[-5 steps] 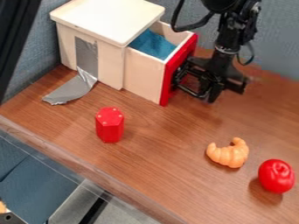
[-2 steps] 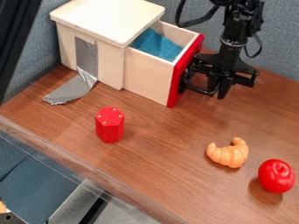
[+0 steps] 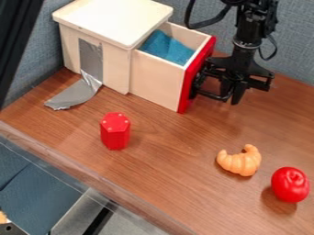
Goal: Open the drawer
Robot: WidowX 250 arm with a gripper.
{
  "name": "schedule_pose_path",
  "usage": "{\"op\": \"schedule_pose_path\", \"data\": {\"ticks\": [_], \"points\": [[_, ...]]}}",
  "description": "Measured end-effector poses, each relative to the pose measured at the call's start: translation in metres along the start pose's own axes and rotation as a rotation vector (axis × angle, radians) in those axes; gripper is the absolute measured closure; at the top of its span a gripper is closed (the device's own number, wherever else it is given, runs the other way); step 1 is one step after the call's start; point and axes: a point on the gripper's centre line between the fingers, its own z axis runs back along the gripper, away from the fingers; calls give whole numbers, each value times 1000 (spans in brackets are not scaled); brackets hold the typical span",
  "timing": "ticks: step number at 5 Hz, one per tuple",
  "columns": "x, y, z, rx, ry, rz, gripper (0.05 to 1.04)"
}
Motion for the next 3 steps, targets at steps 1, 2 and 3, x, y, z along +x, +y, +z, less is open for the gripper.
{"op": "schedule_pose_path", "data": {"ticks": [1,2,3], "points": [[-2,-2,-2,-1,2,-4,947],[-8,-6,-5,2,15,-21,947],[-14,-15,-7,-1,22,-42,947]]}}
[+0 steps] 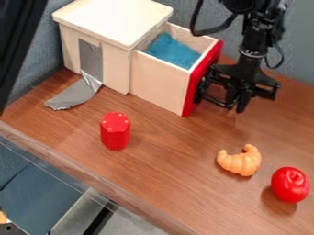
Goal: Open the drawer
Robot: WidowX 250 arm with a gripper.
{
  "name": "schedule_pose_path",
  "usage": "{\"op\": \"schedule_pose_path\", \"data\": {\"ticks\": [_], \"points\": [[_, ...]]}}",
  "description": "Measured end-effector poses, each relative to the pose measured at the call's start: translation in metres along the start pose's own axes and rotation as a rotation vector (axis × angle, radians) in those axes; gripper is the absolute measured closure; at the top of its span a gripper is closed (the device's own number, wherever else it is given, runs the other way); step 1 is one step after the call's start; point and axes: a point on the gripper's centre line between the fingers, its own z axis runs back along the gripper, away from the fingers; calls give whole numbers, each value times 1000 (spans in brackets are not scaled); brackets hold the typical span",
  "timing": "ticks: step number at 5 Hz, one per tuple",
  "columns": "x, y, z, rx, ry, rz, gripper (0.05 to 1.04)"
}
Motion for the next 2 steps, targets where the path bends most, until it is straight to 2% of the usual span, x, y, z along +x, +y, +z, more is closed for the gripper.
{"op": "schedule_pose_path", "data": {"ticks": [1,2], "points": [[-1,-1,-1,-2,2,2,921],[-6,-4,-2,-9,25,45,702]]}}
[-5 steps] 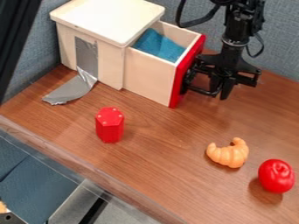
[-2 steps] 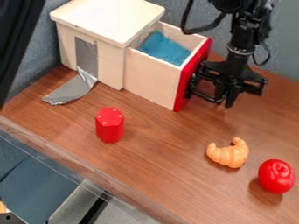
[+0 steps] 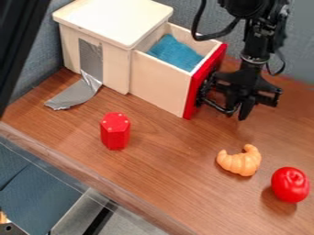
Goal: Open the drawer
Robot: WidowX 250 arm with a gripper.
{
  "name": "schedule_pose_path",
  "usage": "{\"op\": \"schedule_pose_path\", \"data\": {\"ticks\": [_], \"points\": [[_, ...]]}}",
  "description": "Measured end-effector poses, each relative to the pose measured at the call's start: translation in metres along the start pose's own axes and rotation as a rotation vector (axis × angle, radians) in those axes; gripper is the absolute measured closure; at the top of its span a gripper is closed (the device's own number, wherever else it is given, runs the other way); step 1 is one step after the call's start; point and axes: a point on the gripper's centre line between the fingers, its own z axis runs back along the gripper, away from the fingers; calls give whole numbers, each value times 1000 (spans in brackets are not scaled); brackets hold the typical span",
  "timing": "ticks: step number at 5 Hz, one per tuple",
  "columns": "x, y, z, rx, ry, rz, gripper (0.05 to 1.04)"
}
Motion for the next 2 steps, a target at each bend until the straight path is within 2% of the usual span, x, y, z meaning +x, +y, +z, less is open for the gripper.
{"op": "schedule_pose_path", "data": {"ticks": [1,2], "points": [[0,-2,0,-10,1,14,397],[0,-2,11,-11,1,38,129]]}}
